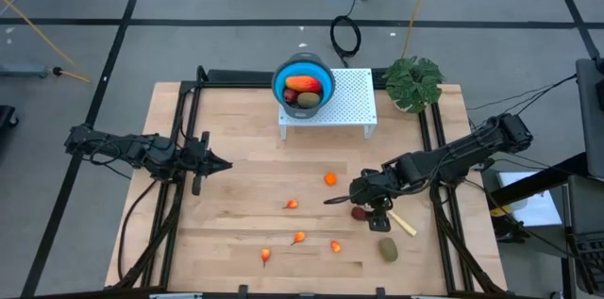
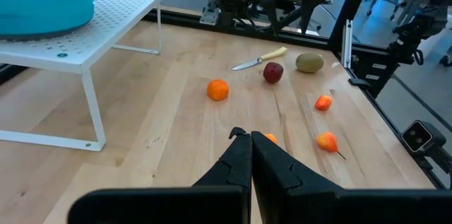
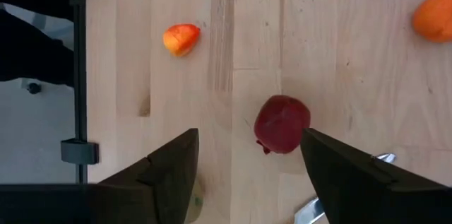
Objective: Pick & Place Fruit
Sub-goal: Put the pomegranate into the blue strainer bowl on the shelf
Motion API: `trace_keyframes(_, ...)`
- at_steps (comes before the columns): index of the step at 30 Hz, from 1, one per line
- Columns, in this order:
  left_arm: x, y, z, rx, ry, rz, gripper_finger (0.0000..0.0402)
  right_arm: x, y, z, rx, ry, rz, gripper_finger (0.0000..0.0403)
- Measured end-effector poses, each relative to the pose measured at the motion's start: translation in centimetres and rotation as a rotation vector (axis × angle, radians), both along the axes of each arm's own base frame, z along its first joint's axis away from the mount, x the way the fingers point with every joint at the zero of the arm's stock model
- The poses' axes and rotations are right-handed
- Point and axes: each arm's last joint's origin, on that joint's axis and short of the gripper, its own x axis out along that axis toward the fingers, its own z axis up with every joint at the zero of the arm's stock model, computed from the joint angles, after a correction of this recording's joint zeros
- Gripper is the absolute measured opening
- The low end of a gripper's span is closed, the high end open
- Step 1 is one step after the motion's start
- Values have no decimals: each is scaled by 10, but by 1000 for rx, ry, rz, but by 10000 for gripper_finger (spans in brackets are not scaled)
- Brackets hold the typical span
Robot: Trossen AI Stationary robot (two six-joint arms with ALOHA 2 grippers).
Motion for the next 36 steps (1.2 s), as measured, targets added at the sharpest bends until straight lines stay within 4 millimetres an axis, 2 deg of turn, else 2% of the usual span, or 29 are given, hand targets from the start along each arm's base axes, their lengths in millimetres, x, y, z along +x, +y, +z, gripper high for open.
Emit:
trace_keyframes(5, 0, 0, 0, 1, 0, -1, 6, 0, 0, -1, 5, 10, -18, 239)
trace_keyframes(12, 0, 0, 0, 0, -1, -1, 6, -1, 0, -1, 51, 57, -152, 240)
trace_keyframes(25, 0, -1, 0, -1, 1, -21, 6, 0, 0, -4, 87, 83, -243, 316)
trace_keyframes(36, 0, -1, 0, -6, 4, -28, 6, 6, 2, -1, 121, 17, -237, 319)
